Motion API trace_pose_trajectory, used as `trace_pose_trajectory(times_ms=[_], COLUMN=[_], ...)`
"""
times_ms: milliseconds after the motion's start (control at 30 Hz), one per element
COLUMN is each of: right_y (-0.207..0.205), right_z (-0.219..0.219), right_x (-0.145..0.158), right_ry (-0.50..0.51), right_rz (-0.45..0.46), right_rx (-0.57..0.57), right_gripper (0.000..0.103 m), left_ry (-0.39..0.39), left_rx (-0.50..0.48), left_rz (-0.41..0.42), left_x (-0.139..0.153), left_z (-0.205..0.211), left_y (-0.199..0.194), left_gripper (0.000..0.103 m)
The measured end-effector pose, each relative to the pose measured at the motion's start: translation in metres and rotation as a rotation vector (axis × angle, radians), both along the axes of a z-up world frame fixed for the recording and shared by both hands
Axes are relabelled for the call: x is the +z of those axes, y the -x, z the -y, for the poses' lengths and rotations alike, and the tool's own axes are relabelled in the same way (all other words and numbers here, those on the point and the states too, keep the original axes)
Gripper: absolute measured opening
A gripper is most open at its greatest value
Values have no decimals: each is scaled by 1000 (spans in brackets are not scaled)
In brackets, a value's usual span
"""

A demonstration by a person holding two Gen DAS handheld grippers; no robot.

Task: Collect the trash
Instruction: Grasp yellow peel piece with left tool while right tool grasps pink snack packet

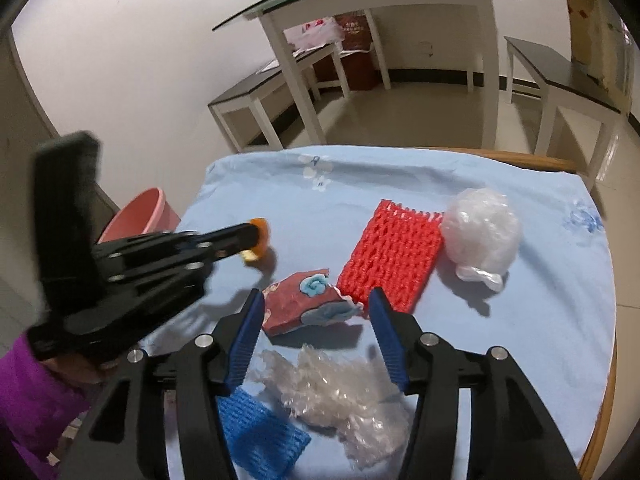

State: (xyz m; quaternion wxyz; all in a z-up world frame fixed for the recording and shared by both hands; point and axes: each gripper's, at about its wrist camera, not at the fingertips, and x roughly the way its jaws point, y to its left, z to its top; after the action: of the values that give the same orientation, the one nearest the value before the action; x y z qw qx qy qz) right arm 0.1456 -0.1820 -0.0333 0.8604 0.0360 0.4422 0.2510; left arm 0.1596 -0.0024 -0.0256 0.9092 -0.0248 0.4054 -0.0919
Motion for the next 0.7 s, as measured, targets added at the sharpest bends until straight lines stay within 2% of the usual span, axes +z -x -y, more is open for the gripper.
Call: trace_pose_trajectory(times_ms=[100,167,200,300,433,700], right_y=[-6,-7,-5,2,16,39], right_z=[-8,-10,-12,-14,-17,-35], right_x=[-7,-10,-12,-12,1,45], right_ry=[27,21,22,11,-9,-39], right_rz=[-11,-23,-26,-28,18,154], right_rx=[4,10,13,18,27,28], right_gripper=[54,39,22,11,6,5], left_ry=[25,39,47,66,79,124], left_rx=[22,38,43,57,66,97], left_rz=[4,8,10,22,49,118], left_x=[5,7,8,13,20,40], left_z=[-10,-16,-17,-23,-27,-47], left_y=[12,20,24,35,50,75], left_gripper=[3,3,3,3,3,3])
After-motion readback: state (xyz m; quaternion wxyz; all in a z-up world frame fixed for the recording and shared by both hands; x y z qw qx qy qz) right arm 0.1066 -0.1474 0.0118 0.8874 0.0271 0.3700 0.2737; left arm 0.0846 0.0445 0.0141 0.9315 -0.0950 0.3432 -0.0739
